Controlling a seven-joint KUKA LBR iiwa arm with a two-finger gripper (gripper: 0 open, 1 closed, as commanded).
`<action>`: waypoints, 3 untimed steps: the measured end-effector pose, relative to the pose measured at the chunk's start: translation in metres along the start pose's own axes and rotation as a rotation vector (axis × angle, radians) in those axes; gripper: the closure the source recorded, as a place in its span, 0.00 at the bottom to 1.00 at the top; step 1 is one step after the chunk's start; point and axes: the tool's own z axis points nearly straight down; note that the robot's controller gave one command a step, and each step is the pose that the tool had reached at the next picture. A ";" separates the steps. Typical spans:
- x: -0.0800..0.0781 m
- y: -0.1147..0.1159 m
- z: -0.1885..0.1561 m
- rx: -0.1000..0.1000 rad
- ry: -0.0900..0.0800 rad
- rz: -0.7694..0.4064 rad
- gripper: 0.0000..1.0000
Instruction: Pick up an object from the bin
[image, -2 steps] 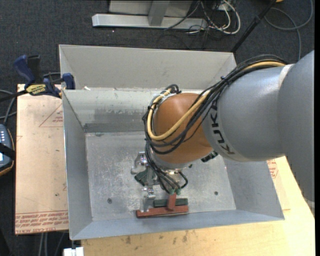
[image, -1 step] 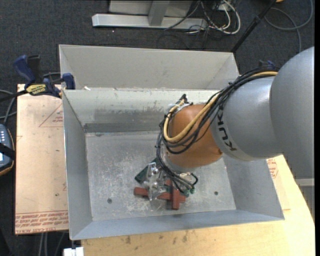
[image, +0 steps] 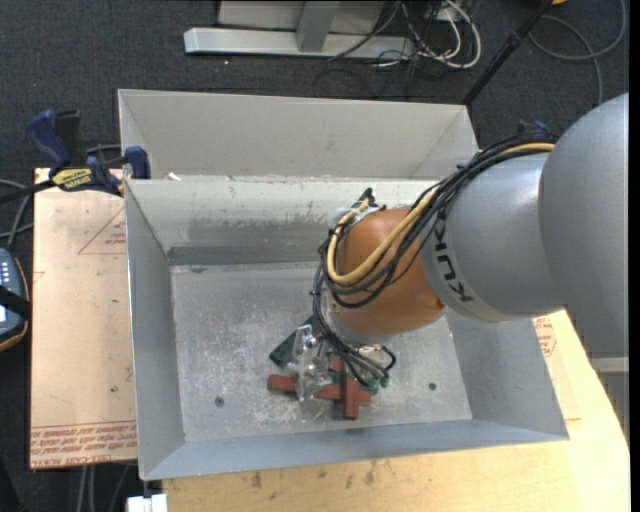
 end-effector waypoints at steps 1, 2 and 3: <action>0.006 0.017 -0.073 0.005 0.038 -0.047 0.00; 0.000 0.030 -0.132 0.004 0.036 -0.079 0.00; -0.010 0.026 -0.101 0.005 0.021 -0.092 0.00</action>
Offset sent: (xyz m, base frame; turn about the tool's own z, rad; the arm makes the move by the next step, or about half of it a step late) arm 0.0000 0.0000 0.0000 0.0000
